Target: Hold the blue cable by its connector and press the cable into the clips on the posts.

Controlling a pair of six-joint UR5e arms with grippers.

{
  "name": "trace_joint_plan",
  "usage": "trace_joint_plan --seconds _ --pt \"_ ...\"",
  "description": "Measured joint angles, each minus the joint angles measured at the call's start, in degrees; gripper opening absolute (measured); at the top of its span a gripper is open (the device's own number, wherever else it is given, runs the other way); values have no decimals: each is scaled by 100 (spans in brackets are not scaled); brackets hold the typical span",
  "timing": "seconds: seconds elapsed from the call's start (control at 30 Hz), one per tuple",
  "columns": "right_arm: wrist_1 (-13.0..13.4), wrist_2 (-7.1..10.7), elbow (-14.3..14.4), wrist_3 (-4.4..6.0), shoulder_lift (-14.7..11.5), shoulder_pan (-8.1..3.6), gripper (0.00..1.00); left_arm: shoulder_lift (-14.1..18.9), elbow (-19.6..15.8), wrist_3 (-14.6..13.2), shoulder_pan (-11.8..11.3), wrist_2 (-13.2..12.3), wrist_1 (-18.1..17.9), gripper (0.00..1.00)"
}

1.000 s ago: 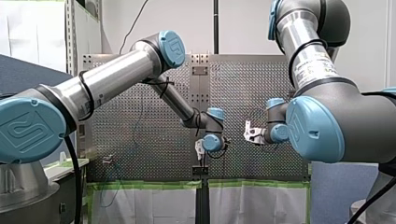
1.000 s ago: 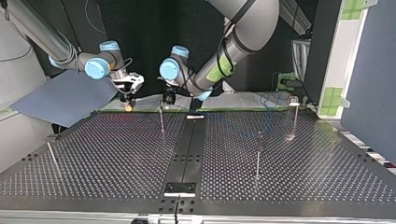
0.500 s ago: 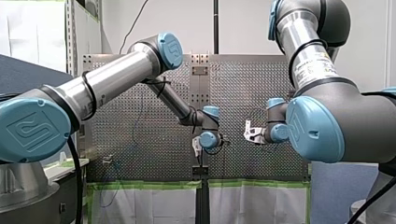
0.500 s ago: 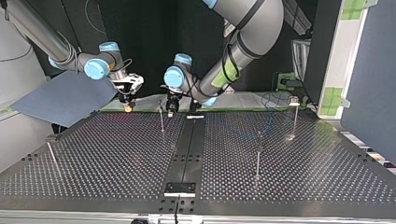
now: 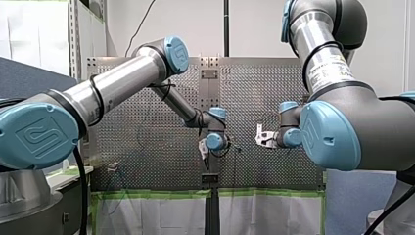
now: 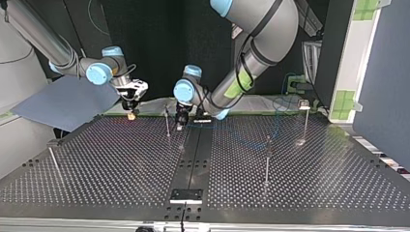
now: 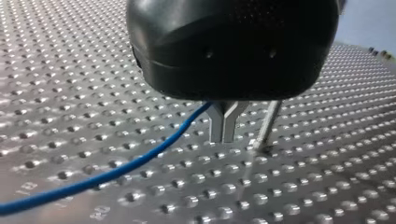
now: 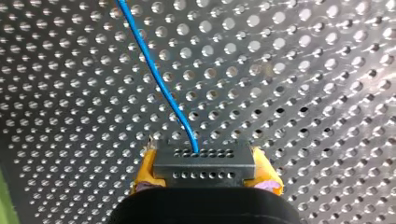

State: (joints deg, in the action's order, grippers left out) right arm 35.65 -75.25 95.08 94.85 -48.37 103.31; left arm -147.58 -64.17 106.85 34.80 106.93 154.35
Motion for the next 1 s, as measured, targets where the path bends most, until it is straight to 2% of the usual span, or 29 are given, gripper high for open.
trace_joint_plan --seconds 0.23,0.47,0.8,0.83,0.87,0.9,0.93,0.97,1.0 --pt "12 0 -188 24 5 1 0 -81 187 -23 -20 -21 173 2" --pt "1 1 -291 41 13 0 0 -268 322 -209 -6 -23 397 2" --pt "2 0 -362 60 23 -20 0 -282 334 -336 7 42 418 2" --pt "0 0 -366 61 23 -19 0 -282 335 -370 9 47 417 11" --pt "-1 1 -368 61 23 -19 0 -282 336 -427 11 52 419 38" --pt "-3 2 -369 61 23 -19 0 -283 336 -472 14 57 425 38" --pt "-6 5 -369 61 23 -19 0 -283 336 -520 16 69 441 65" --pt "-8 8 -370 61 23 -19 0 -283 336 -585 20 94 474 82" --pt "-9 11 -370 61 24 -19 0 -283 336 -637 23 123 508 82"
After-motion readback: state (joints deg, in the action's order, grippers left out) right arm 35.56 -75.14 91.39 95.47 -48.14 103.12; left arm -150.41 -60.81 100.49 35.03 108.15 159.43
